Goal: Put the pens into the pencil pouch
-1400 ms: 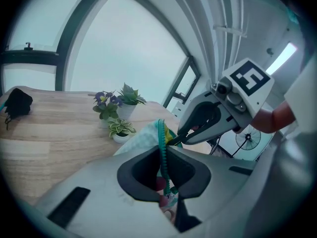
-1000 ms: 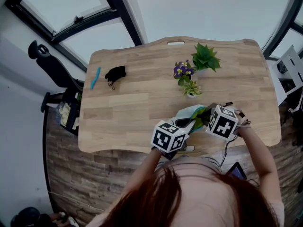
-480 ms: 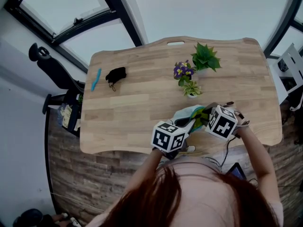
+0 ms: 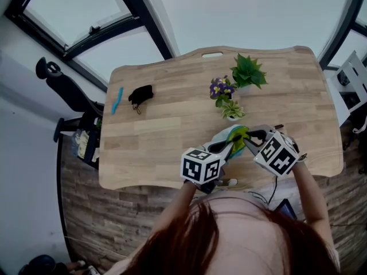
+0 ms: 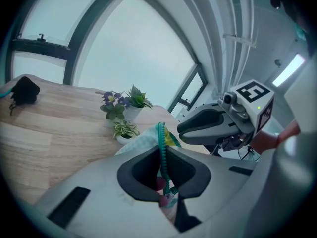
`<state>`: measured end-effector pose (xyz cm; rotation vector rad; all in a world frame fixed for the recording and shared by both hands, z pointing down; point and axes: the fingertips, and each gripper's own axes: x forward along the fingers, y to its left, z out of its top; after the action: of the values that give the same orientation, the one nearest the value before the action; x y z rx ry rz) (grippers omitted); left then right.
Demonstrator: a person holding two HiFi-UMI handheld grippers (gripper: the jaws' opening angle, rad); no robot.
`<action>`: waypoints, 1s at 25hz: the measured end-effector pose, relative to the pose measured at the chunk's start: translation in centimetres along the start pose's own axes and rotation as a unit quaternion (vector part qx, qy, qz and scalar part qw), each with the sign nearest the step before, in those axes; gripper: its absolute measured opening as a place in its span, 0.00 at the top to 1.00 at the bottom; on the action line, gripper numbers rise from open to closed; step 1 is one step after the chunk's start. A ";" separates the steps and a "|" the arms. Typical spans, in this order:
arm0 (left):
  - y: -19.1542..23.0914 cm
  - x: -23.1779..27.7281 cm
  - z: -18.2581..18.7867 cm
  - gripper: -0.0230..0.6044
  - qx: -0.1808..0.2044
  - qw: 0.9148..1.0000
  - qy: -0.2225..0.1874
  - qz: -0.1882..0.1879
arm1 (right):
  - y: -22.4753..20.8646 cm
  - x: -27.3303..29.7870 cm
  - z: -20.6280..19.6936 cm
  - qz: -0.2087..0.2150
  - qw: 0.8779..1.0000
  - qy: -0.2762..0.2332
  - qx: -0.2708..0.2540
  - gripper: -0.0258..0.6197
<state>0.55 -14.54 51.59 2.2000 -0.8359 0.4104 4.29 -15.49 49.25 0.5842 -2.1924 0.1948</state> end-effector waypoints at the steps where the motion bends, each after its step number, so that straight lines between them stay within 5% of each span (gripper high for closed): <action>1: 0.1 0.0 0.1 0.93 -0.003 1.000 -0.003 0.001 | -0.2 -0.3 0.3 -0.008 1.000 -0.012 0.007 0.88; 11: 0.8 -0.3 1.0 0.93 -0.032 0.999 -0.036 -0.003 | -3.9 -3.3 0.6 -0.098 0.984 -0.114 0.095 0.93; 25: 1.9 -0.2 1.5 0.93 -0.078 0.994 -0.070 0.001 | -6.8 -4.2 -3.1 -0.152 0.971 -0.129 0.131 0.96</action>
<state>-0.86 -16.54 51.44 2.1002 -0.9136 0.1863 11.92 -18.99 47.55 1.1393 -2.3052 0.2595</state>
